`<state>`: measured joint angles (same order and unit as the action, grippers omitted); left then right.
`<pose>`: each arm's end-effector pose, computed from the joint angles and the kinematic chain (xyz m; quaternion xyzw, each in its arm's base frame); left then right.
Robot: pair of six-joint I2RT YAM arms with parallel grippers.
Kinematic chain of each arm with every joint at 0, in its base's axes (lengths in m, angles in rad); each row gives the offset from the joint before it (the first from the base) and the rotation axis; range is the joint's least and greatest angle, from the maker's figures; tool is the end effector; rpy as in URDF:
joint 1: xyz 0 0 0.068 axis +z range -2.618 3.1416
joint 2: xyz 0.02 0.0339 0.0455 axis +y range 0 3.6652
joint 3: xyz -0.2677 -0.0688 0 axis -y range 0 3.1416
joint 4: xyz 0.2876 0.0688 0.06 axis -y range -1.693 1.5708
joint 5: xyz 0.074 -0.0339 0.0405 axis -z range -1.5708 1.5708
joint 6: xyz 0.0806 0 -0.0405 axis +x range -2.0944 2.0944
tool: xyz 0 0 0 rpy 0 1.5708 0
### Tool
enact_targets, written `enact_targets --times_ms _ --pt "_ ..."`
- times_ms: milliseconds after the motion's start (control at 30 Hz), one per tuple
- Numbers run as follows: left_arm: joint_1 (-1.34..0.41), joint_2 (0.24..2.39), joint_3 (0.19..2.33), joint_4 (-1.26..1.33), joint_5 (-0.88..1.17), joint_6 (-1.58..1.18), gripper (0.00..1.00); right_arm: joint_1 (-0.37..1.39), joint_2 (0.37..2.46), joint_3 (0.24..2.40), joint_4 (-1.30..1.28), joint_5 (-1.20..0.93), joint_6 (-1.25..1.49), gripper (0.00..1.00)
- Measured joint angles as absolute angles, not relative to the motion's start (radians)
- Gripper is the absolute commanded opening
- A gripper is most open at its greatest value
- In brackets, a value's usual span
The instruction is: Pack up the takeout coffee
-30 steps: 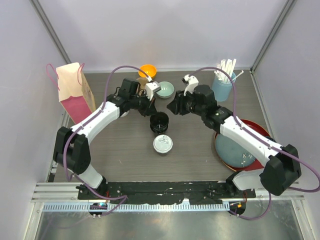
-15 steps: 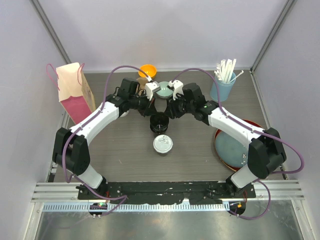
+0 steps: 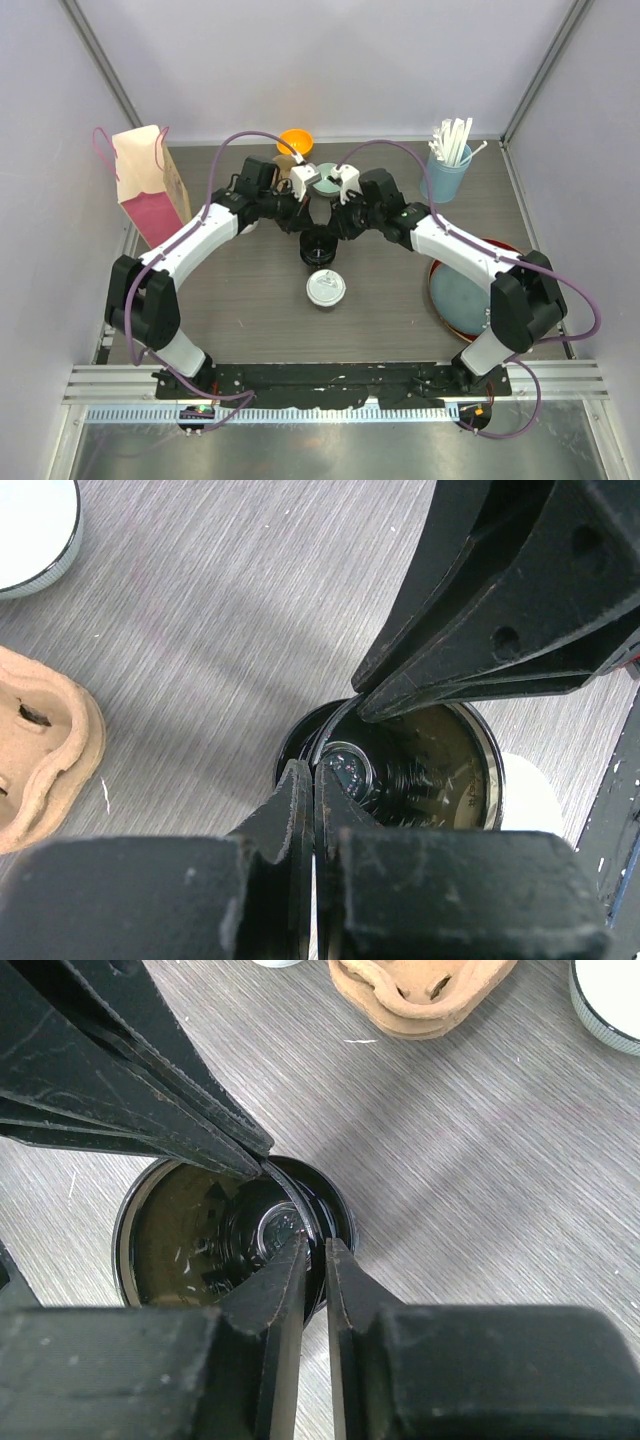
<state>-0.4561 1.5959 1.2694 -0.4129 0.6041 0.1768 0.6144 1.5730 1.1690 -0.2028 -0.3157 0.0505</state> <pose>0.3588 -0.2270 0.2511 0.3860 0.7927 -0.3232 0.3439 0.3389 0.2697 0.2374 -0.3135 0.8202 0.2811 0.3873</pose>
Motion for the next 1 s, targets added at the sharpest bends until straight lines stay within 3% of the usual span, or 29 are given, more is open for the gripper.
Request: enact_targets --times_ms 100,233,333,500,1000 --pt "-0.456 1.596 1.269 -0.414 0.604 0.183 0.0 0.619 1.573 1.169 -0.203 -0.308 0.049 0.14" --pt "-0.456 1.596 1.269 -0.416 0.603 0.188 0.0 0.627 1.573 1.169 -0.205 -0.281 0.045 0.38" --pt "-0.456 1.596 1.269 -0.419 0.603 0.191 0.0 0.631 1.573 1.172 -0.214 -0.25 0.037 0.4" --pt "-0.456 1.596 1.269 -0.424 0.603 0.193 0.0 0.632 1.573 1.181 -0.215 -0.227 0.032 0.4" --pt "-0.456 1.596 1.27 -0.426 0.603 0.196 0.0 0.66 1.573 1.189 -0.213 -0.202 0.023 0.17"
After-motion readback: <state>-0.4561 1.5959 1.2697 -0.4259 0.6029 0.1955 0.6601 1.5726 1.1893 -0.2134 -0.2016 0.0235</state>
